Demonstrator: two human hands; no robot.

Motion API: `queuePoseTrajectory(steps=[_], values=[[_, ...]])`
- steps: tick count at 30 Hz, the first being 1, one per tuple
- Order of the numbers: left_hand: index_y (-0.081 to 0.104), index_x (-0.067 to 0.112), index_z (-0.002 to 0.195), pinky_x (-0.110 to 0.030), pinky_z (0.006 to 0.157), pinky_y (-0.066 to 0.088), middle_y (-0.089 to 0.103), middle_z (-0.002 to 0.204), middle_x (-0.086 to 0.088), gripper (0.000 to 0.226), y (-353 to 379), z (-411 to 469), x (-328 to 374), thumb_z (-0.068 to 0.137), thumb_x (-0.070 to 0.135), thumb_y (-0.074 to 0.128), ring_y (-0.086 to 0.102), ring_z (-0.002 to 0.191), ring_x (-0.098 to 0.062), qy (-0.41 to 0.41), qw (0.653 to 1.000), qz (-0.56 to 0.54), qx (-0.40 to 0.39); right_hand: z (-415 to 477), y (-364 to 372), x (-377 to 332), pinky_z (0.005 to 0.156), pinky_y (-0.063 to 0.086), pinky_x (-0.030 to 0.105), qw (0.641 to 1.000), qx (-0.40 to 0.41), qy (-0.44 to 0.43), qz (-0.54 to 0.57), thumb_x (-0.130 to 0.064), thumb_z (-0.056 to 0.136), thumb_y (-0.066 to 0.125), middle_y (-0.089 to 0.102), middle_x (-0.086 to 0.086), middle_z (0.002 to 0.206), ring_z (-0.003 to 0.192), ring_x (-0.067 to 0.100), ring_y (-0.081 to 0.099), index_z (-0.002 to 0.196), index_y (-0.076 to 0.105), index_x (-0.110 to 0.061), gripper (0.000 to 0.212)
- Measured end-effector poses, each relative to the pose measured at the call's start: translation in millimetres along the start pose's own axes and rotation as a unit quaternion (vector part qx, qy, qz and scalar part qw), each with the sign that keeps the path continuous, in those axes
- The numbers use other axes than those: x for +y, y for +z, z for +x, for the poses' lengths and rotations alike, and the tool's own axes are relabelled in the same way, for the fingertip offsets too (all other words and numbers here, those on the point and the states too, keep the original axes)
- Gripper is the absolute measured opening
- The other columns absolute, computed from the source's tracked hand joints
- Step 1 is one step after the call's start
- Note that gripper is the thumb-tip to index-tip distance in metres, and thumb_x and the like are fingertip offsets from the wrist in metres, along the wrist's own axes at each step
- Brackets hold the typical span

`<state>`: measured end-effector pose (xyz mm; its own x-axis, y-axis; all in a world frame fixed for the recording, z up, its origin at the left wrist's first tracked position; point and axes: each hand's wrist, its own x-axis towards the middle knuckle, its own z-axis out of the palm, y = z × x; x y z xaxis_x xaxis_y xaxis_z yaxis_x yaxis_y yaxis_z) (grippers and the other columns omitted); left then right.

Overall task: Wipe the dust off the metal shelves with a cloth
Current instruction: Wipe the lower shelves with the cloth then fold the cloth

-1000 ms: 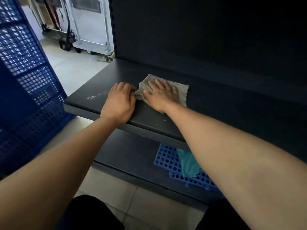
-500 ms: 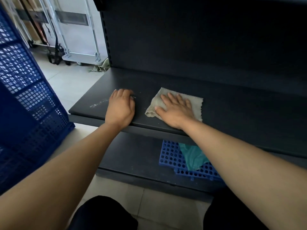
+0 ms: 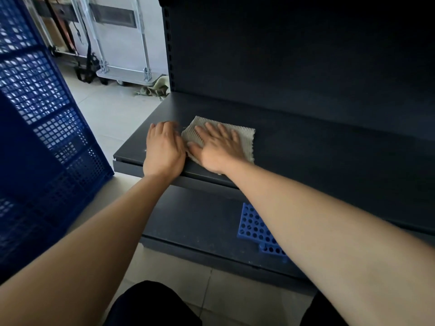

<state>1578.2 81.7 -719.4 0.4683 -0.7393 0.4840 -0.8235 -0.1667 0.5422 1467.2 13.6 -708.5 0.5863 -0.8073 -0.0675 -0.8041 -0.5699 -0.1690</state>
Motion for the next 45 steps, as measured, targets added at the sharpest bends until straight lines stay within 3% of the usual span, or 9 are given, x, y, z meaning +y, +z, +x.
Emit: queuePoseTrajectory(steps=[5,10,16,22,32,39,45], values=[[0.056,-0.003,0.107,-0.046,0.103,0.032,0.059,0.107,-0.025,0.039,2,-5,2,0.086,0.016,0.029,0.048,0.105,-0.04,0.007,1.0,0.025,-0.012,-10,-3,28,0.118,-0.001,0.044,1.0,0.002,0.004,-0.009,-0.062,0.095,0.017,0.0,-0.009,0.161,0.148,0.018,-0.002,0.152,0.009,-0.036,0.063],[0.057,-0.002,0.104,-0.043,0.102,0.033,0.06,0.105,-0.024,0.039,0,-7,2,0.087,0.018,0.029,0.049,0.103,-0.039,0.023,0.998,0.044,-0.032,-24,-9,77,0.118,0.003,0.044,0.997,0.014,0.078,-0.027,-0.062,0.094,0.017,0.002,-0.008,0.162,0.148,0.018,0.001,0.152,0.009,-0.037,0.063],[0.057,-0.002,0.108,-0.043,0.107,0.027,0.059,0.109,-0.023,0.033,-2,-2,-5,0.09,0.013,0.033,0.048,0.107,-0.039,0.029,0.998,0.039,-0.044,-19,-8,66,0.118,-0.002,0.048,0.995,0.016,0.097,-0.022,-0.058,0.096,0.018,-0.001,-0.005,0.162,0.148,0.023,-0.003,0.152,0.007,-0.033,0.062],[0.054,0.001,0.116,-0.04,0.103,0.028,0.056,0.119,-0.02,0.031,-7,13,-22,0.093,0.013,0.037,0.044,0.114,-0.036,0.012,0.998,0.044,-0.036,15,-4,43,0.118,-0.004,0.047,0.997,0.015,0.069,-0.023,-0.06,0.095,0.017,-0.002,-0.005,0.162,0.148,0.023,-0.004,0.152,0.006,-0.034,0.064],[0.056,0.001,0.112,-0.048,0.105,0.031,0.059,0.114,-0.018,0.035,-8,11,-23,0.09,0.015,0.033,0.048,0.111,-0.033,0.013,1.0,0.017,0.007,67,2,-6,0.118,-0.004,0.046,1.0,0.006,-0.002,-0.018,-0.059,0.096,0.017,0.002,-0.006,0.162,0.148,0.022,-0.003,0.152,0.009,-0.035,0.061],[0.055,0.001,0.114,-0.043,0.111,0.022,0.059,0.117,-0.017,0.032,-8,10,-25,0.092,0.012,0.034,0.047,0.115,-0.031,-0.009,0.999,0.021,0.027,30,5,-11,0.118,-0.005,0.043,0.998,0.009,-0.063,0.009,-0.051,0.099,0.018,0.004,-0.009,0.161,0.148,0.019,-0.002,0.151,0.014,-0.038,0.054],[0.055,0.002,0.115,-0.036,0.115,0.014,0.058,0.118,-0.016,0.033,-7,4,-19,0.093,0.012,0.034,0.046,0.117,-0.03,-0.022,0.999,0.038,0.016,-4,4,-1,0.118,-0.006,0.043,0.998,-0.002,-0.063,0.015,-0.052,0.099,0.018,0.002,-0.011,0.161,0.148,0.016,-0.003,0.151,0.013,-0.039,0.054]])
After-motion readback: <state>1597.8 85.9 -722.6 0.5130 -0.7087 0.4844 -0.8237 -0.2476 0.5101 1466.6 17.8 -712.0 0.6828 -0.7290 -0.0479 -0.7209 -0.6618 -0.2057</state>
